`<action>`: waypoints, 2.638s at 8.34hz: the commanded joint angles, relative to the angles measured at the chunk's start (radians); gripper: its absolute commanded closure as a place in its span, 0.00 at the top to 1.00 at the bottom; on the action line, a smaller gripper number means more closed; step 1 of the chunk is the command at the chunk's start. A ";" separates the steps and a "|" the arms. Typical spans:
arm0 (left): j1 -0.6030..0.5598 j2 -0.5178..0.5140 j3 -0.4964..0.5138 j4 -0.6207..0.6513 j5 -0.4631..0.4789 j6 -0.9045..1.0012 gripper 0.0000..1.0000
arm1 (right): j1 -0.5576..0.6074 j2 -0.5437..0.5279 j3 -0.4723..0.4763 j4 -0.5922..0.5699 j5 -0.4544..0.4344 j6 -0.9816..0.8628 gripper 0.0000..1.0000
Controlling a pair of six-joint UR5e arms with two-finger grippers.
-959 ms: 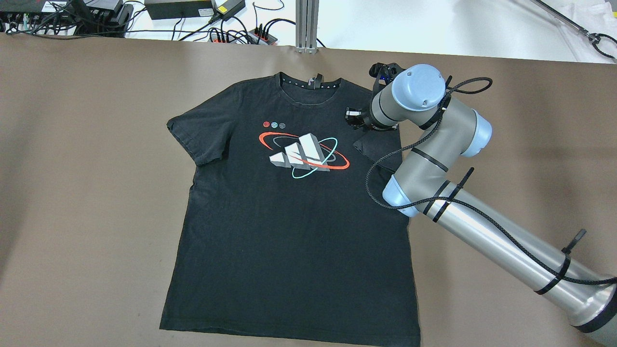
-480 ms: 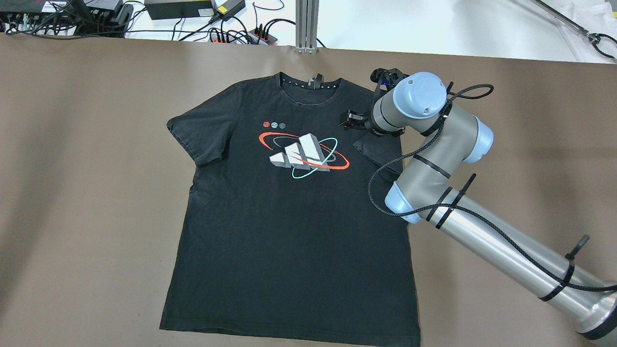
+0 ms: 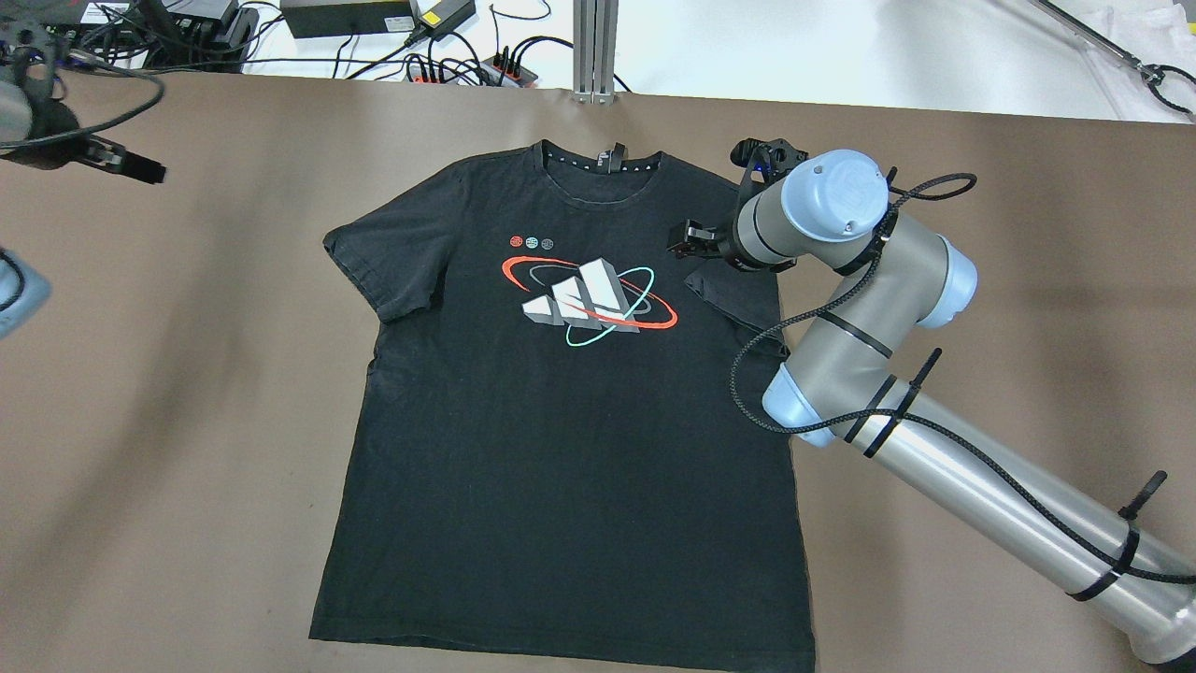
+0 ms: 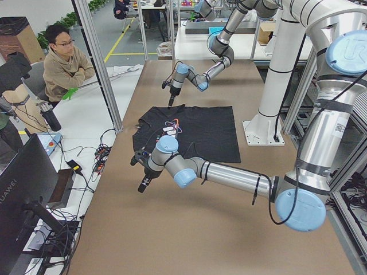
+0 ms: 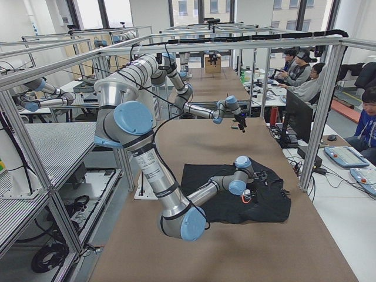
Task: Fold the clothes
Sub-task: 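Bring the left gripper over the other shoulder while the right gripper hovers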
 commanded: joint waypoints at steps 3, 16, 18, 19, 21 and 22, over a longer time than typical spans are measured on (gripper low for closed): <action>0.209 -0.278 0.269 -0.014 -0.034 -0.214 0.52 | 0.000 -0.065 0.059 0.002 0.003 -0.006 0.95; 0.171 -0.347 0.215 0.080 -0.244 -0.286 0.00 | 0.000 -0.059 0.068 0.000 0.002 0.006 0.95; 0.189 -0.419 0.154 0.199 -0.238 -0.408 0.00 | 0.000 -0.060 0.068 0.000 0.002 0.001 0.95; 0.237 -0.443 0.165 0.198 -0.217 -0.452 0.00 | 0.000 -0.062 0.067 0.000 0.002 0.000 0.95; 0.278 -0.498 0.221 0.193 -0.136 -0.480 0.00 | 0.000 -0.064 0.068 0.000 0.002 0.004 0.95; 0.290 -0.535 0.272 0.187 -0.117 -0.492 0.00 | 0.000 -0.064 0.068 0.000 0.002 0.006 0.95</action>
